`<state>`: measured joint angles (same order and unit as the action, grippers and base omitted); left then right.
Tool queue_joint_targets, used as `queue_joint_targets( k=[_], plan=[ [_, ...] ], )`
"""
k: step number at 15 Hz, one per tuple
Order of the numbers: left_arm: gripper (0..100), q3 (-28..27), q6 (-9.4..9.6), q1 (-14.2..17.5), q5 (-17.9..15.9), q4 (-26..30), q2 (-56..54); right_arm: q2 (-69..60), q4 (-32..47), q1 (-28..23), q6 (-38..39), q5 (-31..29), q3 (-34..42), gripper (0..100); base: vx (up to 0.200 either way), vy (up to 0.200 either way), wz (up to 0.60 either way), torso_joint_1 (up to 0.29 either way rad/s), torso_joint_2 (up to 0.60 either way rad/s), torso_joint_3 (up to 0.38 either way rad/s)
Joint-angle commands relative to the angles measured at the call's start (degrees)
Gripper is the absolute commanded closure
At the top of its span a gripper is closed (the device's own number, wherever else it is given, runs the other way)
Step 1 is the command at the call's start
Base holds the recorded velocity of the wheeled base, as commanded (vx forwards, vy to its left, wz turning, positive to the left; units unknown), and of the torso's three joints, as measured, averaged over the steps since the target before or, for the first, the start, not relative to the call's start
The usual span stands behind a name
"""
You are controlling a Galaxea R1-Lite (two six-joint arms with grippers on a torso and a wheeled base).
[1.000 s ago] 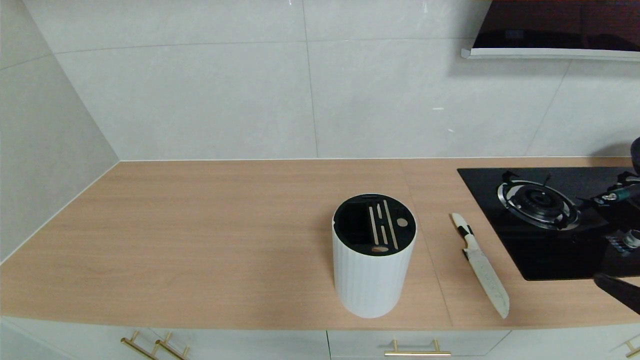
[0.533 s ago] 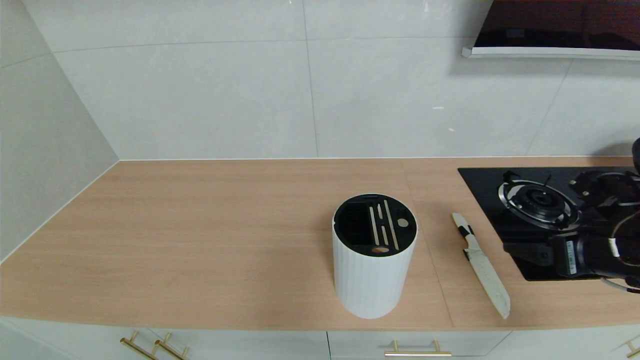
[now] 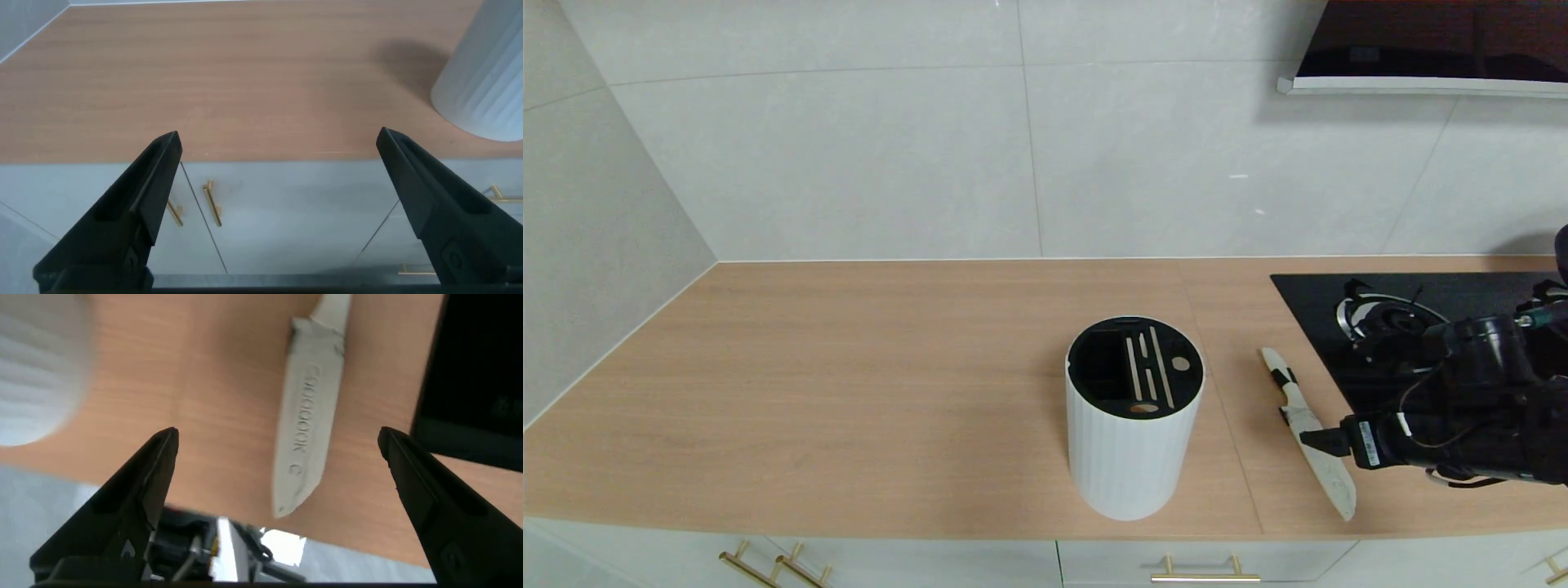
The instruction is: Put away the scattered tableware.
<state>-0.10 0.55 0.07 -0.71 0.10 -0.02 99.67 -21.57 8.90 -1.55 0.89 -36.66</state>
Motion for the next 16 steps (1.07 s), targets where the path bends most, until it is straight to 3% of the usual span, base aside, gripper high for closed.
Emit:
queue_joint_targets(
  k=[1, 4, 7, 16],
  plan=[
    [0, 0.01, -0.02, 0.01, 0.0, -0.01, 0.02, 6.59, -3.66, 0.86, 0.05, -2.56, 0.89, 0, 0.0, 0.0, 0.0, 0.0, 0.0, 0.0],
    [0, 0.01, -0.02, 0.01, 0.0, -0.01, 0.02, 15.38, -20.53, 1.38, 0.76, -5.02, 3.52, 0, 0.0, 0.0, 0.0, 0.0, 0.0, 0.0],
    [0, 0.01, 0.07, 0.01, 0.0, -0.01, 0.02, 20.74, -31.87, 1.47, 2.69, -7.31, 4.93, 0, 0.0, 0.0, 0.0, 0.0, 0.0, 0.0],
    [0, 0.01, -0.02, 0.01, 0.0, -0.01, 0.02, 25.31, -42.95, 1.21, 4.62, -8.8, 4.84, 0, 0.0, 0.0, 0.0, 0.0, 0.0, 0.0]
  ],
)
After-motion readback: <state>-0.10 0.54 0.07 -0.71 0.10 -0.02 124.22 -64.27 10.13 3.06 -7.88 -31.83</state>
